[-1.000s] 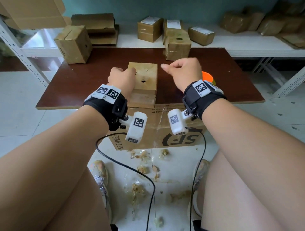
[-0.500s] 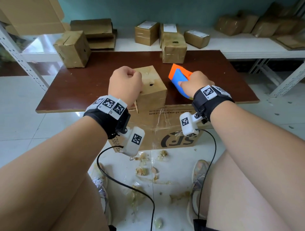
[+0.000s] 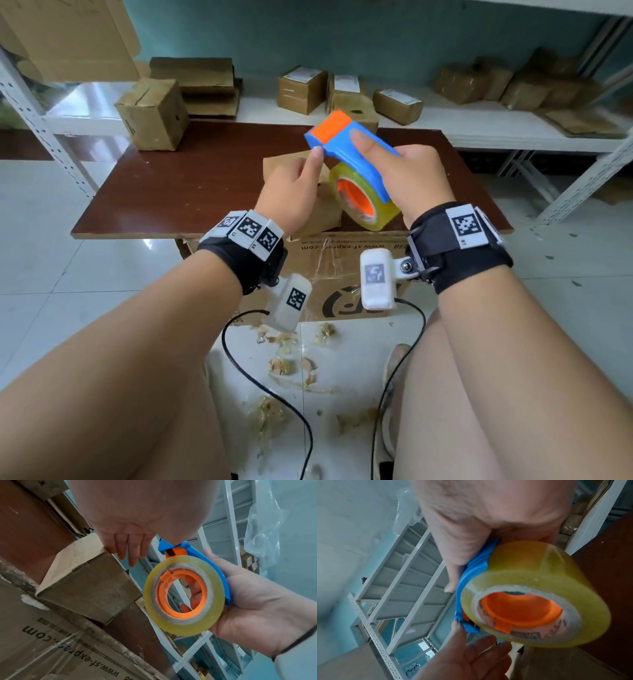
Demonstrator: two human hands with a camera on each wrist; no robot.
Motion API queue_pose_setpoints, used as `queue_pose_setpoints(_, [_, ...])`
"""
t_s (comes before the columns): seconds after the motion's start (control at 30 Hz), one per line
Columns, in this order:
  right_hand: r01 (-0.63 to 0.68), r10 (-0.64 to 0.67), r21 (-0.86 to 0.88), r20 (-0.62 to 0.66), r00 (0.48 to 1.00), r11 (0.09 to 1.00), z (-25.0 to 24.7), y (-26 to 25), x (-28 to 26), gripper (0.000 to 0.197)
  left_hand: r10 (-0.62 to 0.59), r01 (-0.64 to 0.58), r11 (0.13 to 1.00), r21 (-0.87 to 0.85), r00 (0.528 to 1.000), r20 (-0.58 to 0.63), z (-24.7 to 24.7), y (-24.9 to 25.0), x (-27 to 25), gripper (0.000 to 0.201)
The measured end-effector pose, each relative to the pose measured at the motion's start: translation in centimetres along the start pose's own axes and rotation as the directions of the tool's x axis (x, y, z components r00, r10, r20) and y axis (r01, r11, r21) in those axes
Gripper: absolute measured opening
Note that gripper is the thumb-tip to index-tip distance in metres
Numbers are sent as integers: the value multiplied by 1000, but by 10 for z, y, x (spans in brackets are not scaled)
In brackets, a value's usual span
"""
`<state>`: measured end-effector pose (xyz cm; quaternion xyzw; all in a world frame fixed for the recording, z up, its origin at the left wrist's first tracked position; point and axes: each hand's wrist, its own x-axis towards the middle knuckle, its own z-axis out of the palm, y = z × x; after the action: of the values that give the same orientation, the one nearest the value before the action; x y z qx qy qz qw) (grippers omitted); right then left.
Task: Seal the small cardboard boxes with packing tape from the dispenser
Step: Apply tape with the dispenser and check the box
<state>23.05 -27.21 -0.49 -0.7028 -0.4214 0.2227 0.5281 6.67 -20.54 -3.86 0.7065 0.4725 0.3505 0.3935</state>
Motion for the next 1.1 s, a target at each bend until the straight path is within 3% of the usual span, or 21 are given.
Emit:
queue_pose_setpoints(0.07, [-5,5,0,36,999,1000,3,-2,-4,74,-6,4,993,-122,1000,-10,0,2,-1,60])
queue_pose_setpoints(0.13, [27,-26,-11,67,997,1000,4,-2,-5,80,-66,53,925,-375,998,-20,-1,3,0,55])
queue_pose_setpoints(0.2, [83,-80,-31,88,993,996,2,-2,-5,88,-178,152,748,-647,984,25,-5,7,3,50])
queue_pose_setpoints(0.27, [149,-143,-72,80,987,986,0,-4,-7,87,-256,232,547,-804,961,102,-12,9,3,38])
queue_pose_setpoints(0.33, [197,-193,-97,54,980,976,-2,-6,-8,83,-270,280,429,-859,947,174,-21,9,4,25])
queue_pose_setpoints(0.4, [221,-220,-110,28,975,969,-4,-6,-8,82,-276,323,369,-871,933,230,-27,7,5,18])
queue_pose_setpoints(0.57, [218,-214,-149,47,976,964,-5,-3,-7,74,-309,379,386,-841,912,269,-30,4,5,13])
queue_pose_setpoints(0.7, [242,-237,-171,50,970,955,-4,-2,-9,78,-287,406,385,-829,906,311,-31,4,4,23])
queue_pose_setpoints(1.1, [312,-290,-221,126,949,924,-2,2,-13,80,-391,509,399,-763,847,360,-34,0,6,20])
